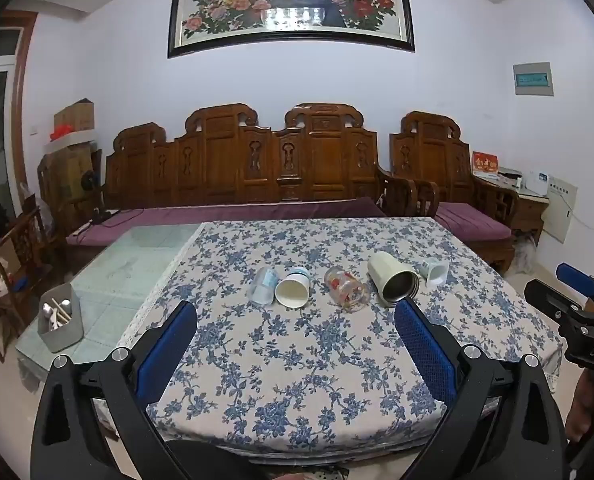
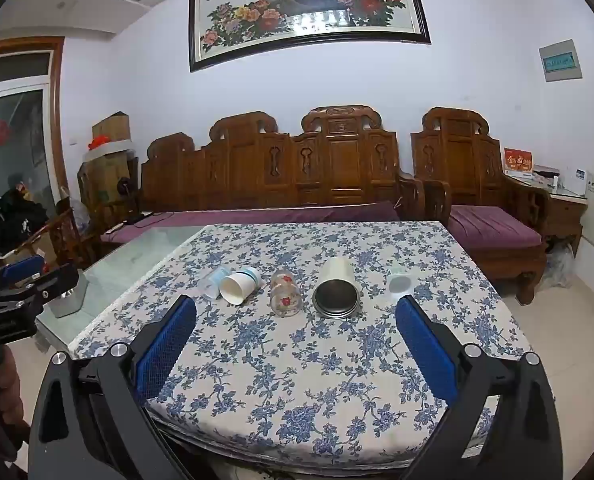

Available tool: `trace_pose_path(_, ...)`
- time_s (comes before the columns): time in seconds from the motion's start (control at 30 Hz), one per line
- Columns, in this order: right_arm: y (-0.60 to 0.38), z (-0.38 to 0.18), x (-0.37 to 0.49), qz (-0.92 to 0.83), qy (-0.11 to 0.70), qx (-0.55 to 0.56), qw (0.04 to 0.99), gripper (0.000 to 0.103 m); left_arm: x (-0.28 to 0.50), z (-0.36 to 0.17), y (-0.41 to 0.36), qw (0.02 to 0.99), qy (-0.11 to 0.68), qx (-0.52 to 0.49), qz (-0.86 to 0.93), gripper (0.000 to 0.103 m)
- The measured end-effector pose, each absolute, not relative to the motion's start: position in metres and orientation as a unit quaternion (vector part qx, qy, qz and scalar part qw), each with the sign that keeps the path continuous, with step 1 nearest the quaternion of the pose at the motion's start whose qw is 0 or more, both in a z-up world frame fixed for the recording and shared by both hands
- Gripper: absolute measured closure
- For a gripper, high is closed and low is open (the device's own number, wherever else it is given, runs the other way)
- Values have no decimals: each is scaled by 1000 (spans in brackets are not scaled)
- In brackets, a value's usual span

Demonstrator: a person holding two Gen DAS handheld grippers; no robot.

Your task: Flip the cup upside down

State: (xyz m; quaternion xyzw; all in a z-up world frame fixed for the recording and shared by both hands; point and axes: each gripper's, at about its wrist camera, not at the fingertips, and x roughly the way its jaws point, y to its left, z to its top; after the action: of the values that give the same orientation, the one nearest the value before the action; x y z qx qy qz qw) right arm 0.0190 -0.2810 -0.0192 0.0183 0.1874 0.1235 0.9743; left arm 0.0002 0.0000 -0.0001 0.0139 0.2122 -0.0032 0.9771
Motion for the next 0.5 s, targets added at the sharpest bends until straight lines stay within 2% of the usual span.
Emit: trace_pose_path(0.5, -285, -20, 18, 119, 184, 19, 976, 2, 1, 3, -8, 979, 205, 12, -4, 8)
